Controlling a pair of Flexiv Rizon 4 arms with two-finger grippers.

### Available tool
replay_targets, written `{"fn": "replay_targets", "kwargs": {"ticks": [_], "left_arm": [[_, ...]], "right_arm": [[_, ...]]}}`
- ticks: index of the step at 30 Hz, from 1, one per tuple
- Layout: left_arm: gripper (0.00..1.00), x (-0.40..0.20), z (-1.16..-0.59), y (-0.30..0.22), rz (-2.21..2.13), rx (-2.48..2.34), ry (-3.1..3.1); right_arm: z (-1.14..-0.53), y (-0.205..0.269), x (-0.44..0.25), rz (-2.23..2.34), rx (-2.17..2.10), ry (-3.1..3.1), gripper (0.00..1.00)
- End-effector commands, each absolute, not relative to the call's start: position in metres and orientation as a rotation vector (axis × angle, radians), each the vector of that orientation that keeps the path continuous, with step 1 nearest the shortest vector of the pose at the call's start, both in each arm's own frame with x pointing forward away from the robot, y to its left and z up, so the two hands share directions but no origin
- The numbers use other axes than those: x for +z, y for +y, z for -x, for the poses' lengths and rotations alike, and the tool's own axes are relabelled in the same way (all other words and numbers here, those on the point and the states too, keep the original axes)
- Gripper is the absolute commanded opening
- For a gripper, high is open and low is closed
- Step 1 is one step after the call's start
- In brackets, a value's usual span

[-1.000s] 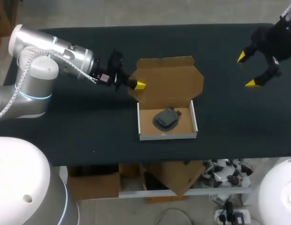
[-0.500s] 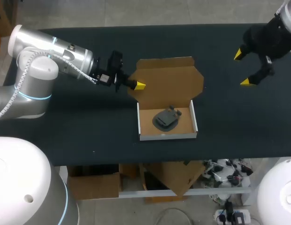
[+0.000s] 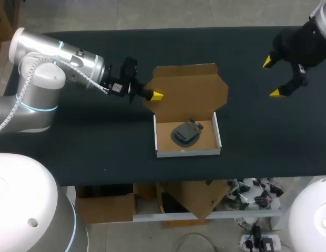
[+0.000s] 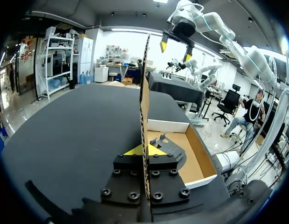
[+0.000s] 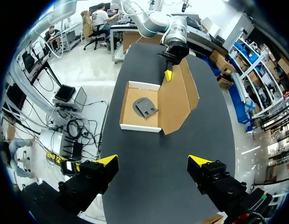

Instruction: Assemble the packaging by folding the flat box into shape, placing the metal phone stand inside, and closing the box properly

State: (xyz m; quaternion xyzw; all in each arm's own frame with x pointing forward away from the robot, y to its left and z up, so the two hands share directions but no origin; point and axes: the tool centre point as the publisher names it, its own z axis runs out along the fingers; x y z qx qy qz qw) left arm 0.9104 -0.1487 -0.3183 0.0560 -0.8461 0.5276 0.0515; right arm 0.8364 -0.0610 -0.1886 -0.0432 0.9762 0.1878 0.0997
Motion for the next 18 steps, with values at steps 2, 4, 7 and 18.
{"fn": "replay_targets", "kwargs": {"ticks": [2,4,7,18], "left_arm": [[0.00,-0.320,-0.911,-0.149,-0.170,1.608,-2.574],[0.00,-0.320,-0.911,-0.149,-0.170,1.608,-2.574],[0.00,-0.320,-0.911,-0.149,-0.170,1.608,-2.574],[0.00,-0.320,-0.902,-0.152,-0.104,1.618,-2.680]], "right_arm": [[-0.837,-0.056,-0.188,0.094,0.522,2.893,1.00],[-0.837,-0.054,-0.188,0.073,0.506,2.901,1.00],[-0.838,-0.053,-0.188,0.047,0.482,2.904,1.00],[-0.837,-0.040,-0.189,0.022,0.402,2.908,1.00]]}}
